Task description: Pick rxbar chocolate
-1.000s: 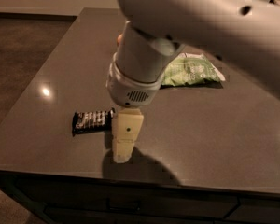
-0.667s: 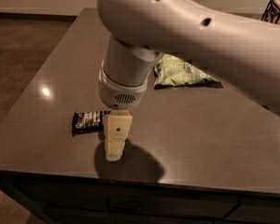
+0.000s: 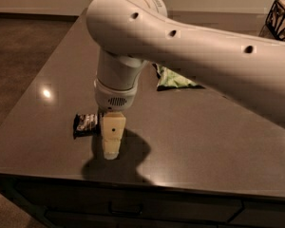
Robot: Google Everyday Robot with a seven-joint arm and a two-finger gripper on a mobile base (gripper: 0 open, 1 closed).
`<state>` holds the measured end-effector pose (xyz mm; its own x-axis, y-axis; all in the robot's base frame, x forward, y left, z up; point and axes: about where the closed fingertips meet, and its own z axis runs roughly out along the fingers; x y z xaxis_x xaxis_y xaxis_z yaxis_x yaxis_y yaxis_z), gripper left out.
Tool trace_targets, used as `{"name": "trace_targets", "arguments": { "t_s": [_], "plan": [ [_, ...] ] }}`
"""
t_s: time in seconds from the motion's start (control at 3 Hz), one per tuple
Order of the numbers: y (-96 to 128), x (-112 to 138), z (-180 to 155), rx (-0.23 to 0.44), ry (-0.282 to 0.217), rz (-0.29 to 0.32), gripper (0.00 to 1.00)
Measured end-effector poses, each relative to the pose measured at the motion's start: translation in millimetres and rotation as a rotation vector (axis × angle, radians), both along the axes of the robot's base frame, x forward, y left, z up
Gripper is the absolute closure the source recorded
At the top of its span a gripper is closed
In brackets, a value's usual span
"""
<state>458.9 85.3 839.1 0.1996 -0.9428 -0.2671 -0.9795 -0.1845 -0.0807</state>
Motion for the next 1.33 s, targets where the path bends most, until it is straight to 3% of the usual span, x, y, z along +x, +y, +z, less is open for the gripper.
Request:
{"name": "trace_targets", "arguments": {
  "t_s": [0.67, 1.33],
  "plan": [
    [1.7, 16.3, -11.4, -0.018, 0.049, -0.005, 0.41],
    [-5.5, 22.8, 23.7, 0.058, 0.061, -0.035, 0.87]
  ]
}}
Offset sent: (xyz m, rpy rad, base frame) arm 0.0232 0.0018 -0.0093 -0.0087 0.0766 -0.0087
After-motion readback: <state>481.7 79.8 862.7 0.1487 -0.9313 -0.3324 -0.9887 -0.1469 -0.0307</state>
